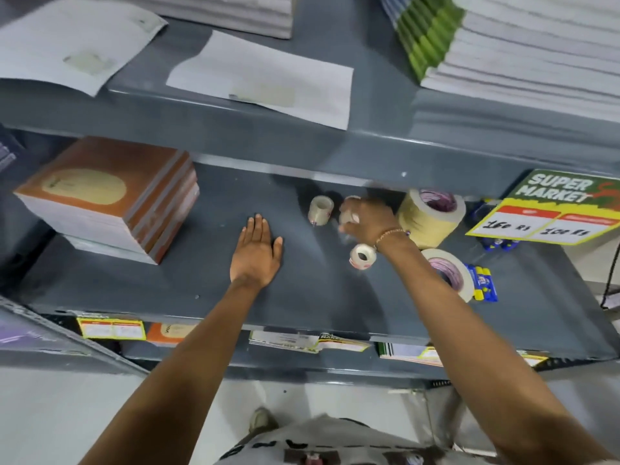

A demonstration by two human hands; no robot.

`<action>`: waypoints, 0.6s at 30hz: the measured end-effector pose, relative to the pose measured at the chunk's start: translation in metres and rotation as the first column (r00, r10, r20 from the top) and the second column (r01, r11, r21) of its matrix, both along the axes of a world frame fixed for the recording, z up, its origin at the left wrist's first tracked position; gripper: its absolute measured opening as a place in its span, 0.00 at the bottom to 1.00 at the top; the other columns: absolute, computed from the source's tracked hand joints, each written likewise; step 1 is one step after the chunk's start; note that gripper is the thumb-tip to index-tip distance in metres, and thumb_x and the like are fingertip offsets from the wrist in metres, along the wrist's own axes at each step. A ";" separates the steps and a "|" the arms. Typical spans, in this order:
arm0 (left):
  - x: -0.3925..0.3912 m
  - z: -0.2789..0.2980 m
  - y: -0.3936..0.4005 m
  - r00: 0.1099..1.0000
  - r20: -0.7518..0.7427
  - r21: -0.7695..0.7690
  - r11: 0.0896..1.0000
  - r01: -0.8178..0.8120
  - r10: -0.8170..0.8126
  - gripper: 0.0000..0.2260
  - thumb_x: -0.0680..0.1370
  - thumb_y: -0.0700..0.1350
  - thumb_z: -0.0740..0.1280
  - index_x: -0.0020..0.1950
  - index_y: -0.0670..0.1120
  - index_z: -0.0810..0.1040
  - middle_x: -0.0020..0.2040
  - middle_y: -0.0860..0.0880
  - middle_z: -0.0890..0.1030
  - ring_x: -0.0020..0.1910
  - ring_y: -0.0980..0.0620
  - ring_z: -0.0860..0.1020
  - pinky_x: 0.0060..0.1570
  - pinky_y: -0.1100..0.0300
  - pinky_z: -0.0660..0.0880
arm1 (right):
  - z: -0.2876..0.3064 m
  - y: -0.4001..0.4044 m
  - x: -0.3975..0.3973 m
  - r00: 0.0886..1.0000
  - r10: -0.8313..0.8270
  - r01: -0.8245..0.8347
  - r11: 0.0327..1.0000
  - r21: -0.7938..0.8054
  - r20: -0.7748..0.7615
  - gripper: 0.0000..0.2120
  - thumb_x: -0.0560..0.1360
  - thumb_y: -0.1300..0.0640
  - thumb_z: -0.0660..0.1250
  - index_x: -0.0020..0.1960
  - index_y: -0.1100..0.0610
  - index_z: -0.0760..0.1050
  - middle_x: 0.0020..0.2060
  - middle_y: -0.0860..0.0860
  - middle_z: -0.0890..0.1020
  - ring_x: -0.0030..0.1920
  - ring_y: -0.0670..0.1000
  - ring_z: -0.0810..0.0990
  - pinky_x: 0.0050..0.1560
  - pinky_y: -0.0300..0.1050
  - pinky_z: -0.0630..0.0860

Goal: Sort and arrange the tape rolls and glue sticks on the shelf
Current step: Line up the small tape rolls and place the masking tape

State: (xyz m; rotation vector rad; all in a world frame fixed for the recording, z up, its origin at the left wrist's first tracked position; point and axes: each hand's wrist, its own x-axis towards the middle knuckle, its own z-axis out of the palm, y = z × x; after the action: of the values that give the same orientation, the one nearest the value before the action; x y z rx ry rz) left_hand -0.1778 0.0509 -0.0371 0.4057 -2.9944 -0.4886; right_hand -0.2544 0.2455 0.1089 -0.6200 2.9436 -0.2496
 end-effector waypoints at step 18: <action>0.001 0.004 -0.001 1.000 -0.017 0.037 0.999 -0.006 0.007 0.29 0.82 0.55 0.44 0.77 0.38 0.49 0.79 0.42 0.51 0.78 0.47 0.47 0.76 0.57 0.41 | -0.005 -0.068 -0.048 0.908 -0.081 0.109 0.993 -0.043 0.412 0.22 0.74 0.68 0.63 0.67 0.60 0.70 0.63 0.59 0.76 0.64 0.63 0.74 0.65 0.53 0.73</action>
State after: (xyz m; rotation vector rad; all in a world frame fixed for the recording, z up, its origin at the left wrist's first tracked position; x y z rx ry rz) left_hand -0.1768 0.0503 -0.0335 0.4115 -2.9711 -0.5443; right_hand -0.3020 0.1774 0.1035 -0.3735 2.5673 -0.4303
